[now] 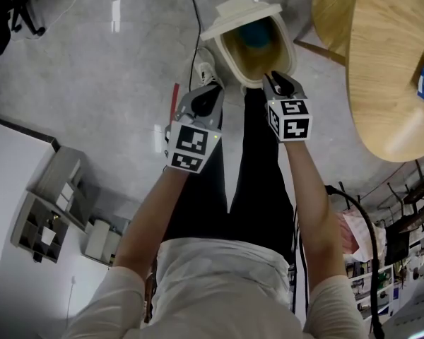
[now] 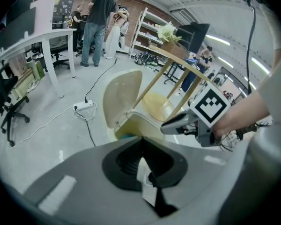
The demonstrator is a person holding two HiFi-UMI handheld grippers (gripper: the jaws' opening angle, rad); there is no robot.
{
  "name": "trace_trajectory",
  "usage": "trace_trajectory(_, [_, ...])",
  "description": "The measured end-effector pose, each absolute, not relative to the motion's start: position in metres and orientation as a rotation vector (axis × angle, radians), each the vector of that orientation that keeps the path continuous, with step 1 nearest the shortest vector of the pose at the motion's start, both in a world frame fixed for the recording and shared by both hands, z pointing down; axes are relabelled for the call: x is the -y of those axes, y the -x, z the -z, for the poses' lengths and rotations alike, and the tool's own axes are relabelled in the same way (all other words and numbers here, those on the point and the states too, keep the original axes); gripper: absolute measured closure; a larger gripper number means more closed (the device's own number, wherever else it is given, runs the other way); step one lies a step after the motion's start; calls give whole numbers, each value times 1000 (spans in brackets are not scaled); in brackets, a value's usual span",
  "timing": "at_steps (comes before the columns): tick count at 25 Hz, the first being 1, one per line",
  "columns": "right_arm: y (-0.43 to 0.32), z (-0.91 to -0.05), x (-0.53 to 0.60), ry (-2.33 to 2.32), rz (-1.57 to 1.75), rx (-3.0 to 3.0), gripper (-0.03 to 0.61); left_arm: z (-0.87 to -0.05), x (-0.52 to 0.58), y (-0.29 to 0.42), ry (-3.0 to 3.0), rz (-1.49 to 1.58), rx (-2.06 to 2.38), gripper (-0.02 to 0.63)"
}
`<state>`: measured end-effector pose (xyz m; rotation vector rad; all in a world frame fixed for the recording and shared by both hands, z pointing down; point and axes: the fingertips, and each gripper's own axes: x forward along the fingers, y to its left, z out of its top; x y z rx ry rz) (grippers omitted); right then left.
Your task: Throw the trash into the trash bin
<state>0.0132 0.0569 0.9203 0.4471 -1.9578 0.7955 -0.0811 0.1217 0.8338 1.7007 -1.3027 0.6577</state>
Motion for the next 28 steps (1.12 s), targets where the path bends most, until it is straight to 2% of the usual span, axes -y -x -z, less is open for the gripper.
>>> trace_trajectory(6, [-12,-903,-56,-450,-778,1972,558,-820,-125,84,-1713,-674,1296,611])
trace_trajectory(12, [-10,-887,-61,-448,-782,1991,577,-809,-124,84,-1727,-676,1291,611])
trace_trajectory(28, [-13,-825,-76,-504,-860,2045,577,-761,-119,71,-1795,-684,1255,610])
